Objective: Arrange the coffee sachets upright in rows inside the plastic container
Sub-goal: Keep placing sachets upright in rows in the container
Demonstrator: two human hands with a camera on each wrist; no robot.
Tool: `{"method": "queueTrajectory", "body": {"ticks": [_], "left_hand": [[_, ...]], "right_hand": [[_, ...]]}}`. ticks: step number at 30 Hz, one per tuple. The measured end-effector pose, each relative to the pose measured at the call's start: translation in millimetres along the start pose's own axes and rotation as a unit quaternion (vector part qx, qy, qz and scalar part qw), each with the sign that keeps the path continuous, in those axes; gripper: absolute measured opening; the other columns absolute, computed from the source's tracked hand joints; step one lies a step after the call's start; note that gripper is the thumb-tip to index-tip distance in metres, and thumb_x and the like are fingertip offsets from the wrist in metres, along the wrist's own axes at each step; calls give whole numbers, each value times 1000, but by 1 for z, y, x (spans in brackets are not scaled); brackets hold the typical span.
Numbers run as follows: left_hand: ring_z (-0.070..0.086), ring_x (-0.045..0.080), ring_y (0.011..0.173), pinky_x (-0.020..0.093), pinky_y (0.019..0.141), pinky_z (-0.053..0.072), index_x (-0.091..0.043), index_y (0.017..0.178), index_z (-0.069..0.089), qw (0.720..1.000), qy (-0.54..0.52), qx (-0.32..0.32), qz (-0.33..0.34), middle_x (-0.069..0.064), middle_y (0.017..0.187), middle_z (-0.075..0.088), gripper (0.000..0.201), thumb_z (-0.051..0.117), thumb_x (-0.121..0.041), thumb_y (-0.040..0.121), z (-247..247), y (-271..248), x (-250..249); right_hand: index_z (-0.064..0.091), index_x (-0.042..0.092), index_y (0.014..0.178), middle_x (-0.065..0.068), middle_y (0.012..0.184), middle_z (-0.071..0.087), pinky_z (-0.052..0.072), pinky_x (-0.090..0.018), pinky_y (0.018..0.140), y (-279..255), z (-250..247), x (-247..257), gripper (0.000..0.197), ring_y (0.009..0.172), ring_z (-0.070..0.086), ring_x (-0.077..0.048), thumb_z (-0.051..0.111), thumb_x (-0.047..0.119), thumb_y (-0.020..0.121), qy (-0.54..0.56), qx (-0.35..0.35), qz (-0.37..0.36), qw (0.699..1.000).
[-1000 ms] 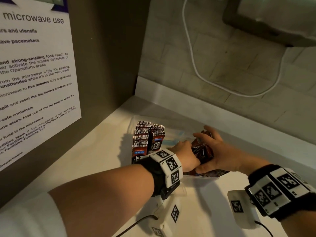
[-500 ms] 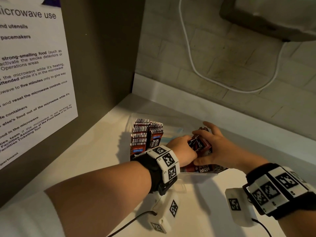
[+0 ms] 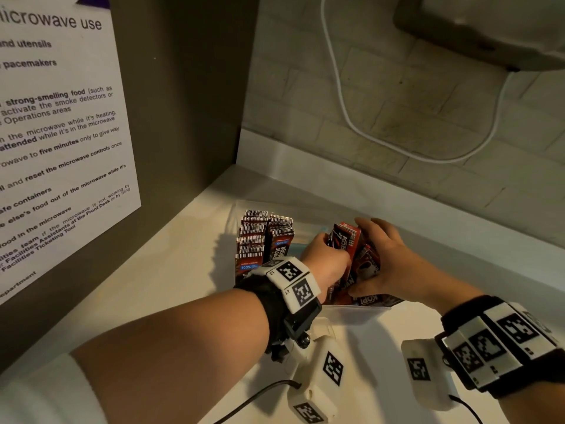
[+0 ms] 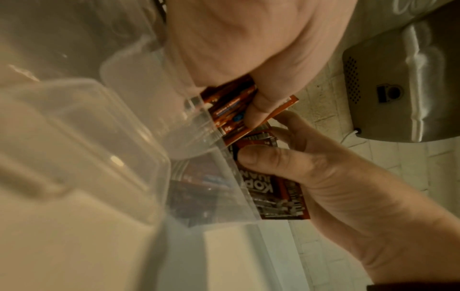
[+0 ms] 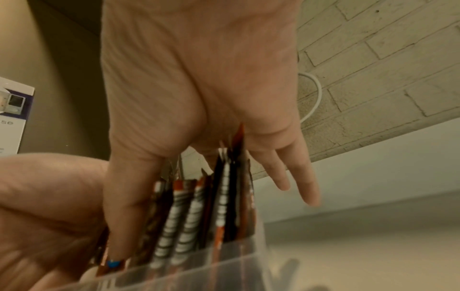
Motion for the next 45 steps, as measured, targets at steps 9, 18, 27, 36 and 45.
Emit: {"method": "queueTrajectory", "body": {"ticks": [9,18,27,36,45], "left_hand": [[60,29,101,49,95,49,-28,103,50,999,-33,-20,3,7,106,63,27,54,-9,84,3,1,1],[59,28,100,49,95,49,-33,89,46,998,-55,-31,-8,5,104,62,25,53,-9,85,-7,-2,3],[64,27,92,49,87,54,-27,91,55,992,-112,-32,54,6,96,66,16,58,-13,84,-12,-21,-20],[72,26,88,39,82,57,-10,98,67,965,-260,1,38,13,97,73,31,77,-33,79,-16,-38,-46],[72,26,82,45,85,57,-13,78,66,952,-259,-91,136,6,81,74,24,69,-37,84,-38,-40,-58]], "right_hand": [[10,33,150,6,154,3,40,-25,100,-6,-4,3,128,138,27,-20,92,26,52,17,0,7,1000],[11,37,149,10,152,3,43,-27,98,-12,-10,13,127,136,29,-20,92,25,51,18,0,11,1000],[38,26,137,8,137,42,35,-24,91,-35,-40,41,83,122,39,-7,80,23,65,101,-195,-38,975],[22,22,142,-1,124,50,51,-38,90,-37,6,77,71,110,54,-16,57,28,81,66,-117,-100,986],[37,19,113,5,102,46,41,-17,58,-44,2,103,45,78,49,-7,67,30,82,17,-282,-128,951]]}}
Point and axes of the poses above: each hand's wrist, its own y-axis towards the middle knuckle, its own z-axis out of the palm, x = y × z, the point moved 4 cm from there along y, towards the middle knuckle
